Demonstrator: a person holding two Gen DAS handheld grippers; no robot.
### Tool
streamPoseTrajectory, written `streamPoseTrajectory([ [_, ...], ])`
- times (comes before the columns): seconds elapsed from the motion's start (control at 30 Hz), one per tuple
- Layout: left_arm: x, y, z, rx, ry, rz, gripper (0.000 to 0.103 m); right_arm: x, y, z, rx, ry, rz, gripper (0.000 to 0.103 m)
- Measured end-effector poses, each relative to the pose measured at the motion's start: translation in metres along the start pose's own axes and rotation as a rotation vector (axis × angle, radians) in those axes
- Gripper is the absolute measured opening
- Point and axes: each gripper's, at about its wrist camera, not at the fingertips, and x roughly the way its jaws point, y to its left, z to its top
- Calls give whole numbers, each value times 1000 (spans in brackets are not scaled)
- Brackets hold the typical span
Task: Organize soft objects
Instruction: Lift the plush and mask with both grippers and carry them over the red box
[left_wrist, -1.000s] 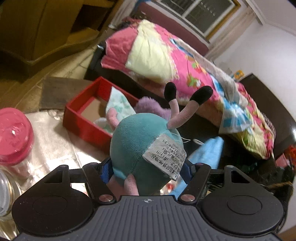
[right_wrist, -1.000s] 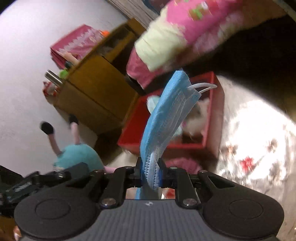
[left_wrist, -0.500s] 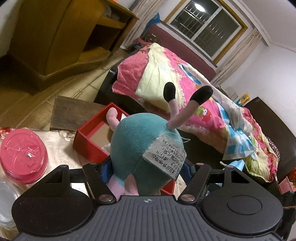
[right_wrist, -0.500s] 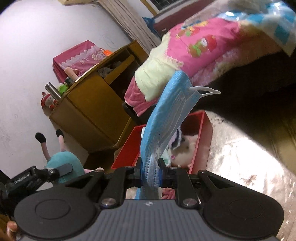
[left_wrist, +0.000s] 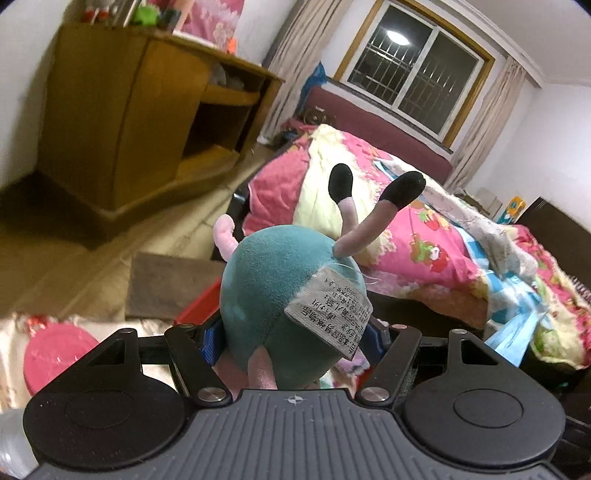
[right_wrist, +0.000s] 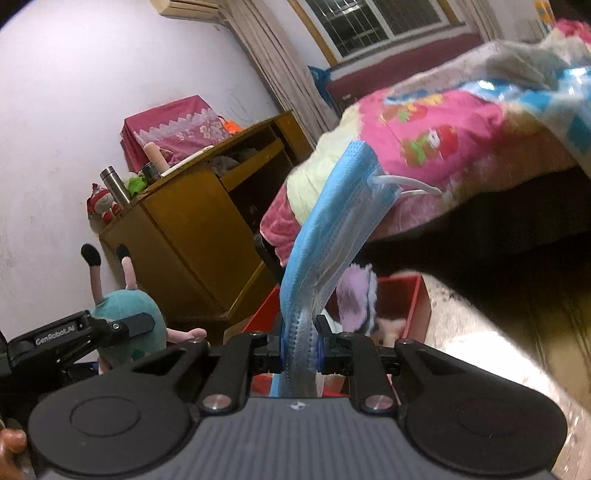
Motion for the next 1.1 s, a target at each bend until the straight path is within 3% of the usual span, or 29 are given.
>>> streamPoseTrajectory([
  [0.4, 9, -21, 8, 95, -89, 94, 69, 10, 18, 6, -116, -66, -45, 0],
  [1.1, 38, -41, 11, 203, -138, 201, 69, 41, 31, 18, -242, -116, -81, 0],
])
